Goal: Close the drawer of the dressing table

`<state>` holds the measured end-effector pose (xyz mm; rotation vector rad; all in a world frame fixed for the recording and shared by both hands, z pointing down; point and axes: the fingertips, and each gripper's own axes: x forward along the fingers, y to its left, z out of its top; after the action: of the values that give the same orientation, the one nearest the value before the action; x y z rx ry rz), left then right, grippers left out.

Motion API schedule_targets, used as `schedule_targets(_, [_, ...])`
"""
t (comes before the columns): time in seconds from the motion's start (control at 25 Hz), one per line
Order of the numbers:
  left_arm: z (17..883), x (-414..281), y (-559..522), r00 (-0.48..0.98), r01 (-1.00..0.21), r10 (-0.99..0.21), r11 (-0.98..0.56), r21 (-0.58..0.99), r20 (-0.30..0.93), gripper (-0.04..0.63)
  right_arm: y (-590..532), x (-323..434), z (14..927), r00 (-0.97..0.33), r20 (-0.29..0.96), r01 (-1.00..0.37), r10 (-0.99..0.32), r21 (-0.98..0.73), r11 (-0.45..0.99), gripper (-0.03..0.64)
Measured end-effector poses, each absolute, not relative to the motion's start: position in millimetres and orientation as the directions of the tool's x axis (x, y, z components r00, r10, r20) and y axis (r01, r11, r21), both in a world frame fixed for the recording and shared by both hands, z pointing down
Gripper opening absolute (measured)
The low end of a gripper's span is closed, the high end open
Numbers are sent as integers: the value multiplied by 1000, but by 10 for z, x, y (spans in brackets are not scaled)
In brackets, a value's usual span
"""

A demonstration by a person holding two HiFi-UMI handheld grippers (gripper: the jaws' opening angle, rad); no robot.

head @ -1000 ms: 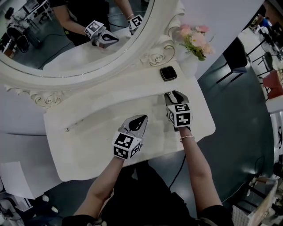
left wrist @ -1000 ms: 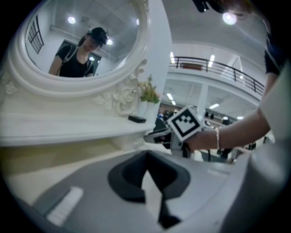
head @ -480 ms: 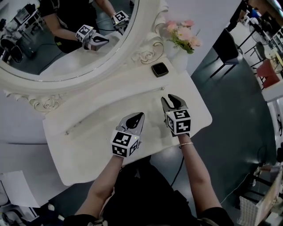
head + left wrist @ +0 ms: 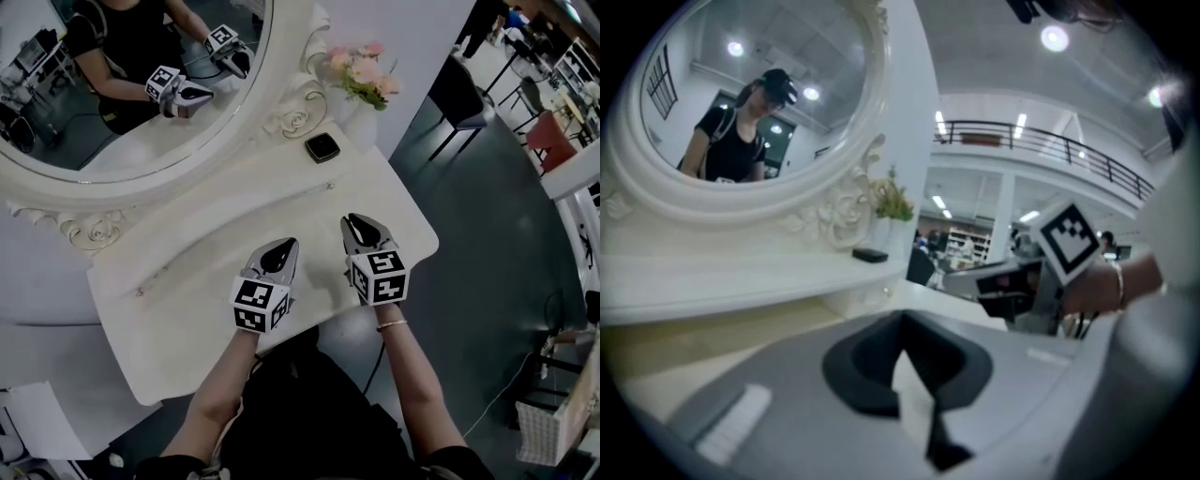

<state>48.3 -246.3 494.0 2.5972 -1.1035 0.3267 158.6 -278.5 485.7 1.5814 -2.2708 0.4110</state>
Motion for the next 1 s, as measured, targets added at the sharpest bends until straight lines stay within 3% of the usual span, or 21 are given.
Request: schedule_targets(1.0, [4742, 299, -2165, 690, -714, -662, -688, 127, 292, 5, -1729, 1447, 4702, -265, 374, -963, -889, -146, 225, 5])
